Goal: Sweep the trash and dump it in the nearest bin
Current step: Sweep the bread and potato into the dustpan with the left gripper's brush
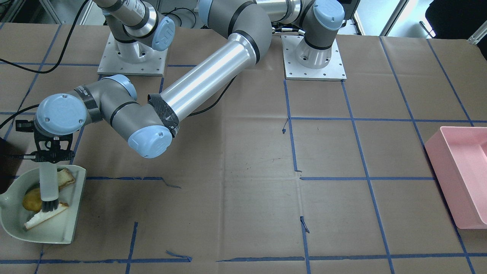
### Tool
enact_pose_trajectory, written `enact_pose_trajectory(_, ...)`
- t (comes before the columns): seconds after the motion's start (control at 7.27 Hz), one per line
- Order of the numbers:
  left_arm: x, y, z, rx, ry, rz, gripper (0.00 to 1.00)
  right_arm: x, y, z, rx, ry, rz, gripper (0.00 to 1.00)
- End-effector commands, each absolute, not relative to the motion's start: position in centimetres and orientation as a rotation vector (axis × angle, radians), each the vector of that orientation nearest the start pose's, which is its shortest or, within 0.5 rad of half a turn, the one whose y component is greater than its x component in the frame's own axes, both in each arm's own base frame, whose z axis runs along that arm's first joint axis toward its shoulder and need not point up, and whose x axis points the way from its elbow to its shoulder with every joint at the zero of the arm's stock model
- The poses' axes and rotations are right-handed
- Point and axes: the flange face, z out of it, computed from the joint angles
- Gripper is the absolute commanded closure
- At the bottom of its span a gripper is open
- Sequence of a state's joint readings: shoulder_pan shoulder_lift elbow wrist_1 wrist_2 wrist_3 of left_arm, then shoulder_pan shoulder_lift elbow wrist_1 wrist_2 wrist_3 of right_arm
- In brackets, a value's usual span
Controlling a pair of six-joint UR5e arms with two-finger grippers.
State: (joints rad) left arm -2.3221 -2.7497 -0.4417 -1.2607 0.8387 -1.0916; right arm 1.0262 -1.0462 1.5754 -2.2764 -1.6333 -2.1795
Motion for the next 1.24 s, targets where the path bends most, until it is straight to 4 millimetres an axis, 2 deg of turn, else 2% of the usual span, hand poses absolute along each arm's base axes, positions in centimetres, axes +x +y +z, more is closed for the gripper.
enact_pose_trajectory(0.0,-73.8,-54.7,26.8,0.332,-2.501,-0.424,1.0,-23.6,-63.7,25.1,-2.418,2.282,0.032,1.0)
enact_pose_trajectory(0.14,-72.6,-55.7,26.7,0.375,-2.55,-0.393,1.0,-23.5,-63.6,24.9,-2.408,2.269,0.019,1.0)
enact_pose_trajectory(0.28,-71.7,-55.5,28.1,0.408,-2.616,-0.372,1.0,-23.4,-63.6,24.8,-2.395,2.262,0.003,1.0)
enact_pose_trajectory(0.41,-71.1,-55.2,27.8,0.436,-2.684,-0.352,1.0,-23.4,-63.6,24.8,-2.393,2.263,0.003,1.0)
enact_pose_trajectory(0.69,-70.3,-55.2,25.5,0.475,-2.79,-0.303,1.0,-23.2,-63.7,24.8,-2.39,2.257,-0.028,1.0)
enact_pose_trajectory(0.83,-69.6,-55.0,25.6,0.485,-2.851,-0.303,1.0,-23.1,-63.6,24.8,-2.373,2.249,-0.042,1.0)
enact_pose_trajectory(0.96,-68.1,-54.3,28.0,0.435,-2.919,-0.29,1.0,-23.1,-63.6,24.8,-2.371,2.251,-0.043,1.0)
enact_pose_trajectory(1.1,-65.7,-53.4,29.7,0.297,-2.984,-0.277,1.0,-23.1,-63.7,24.7,-2.37,2.25,-0.042,1.0)
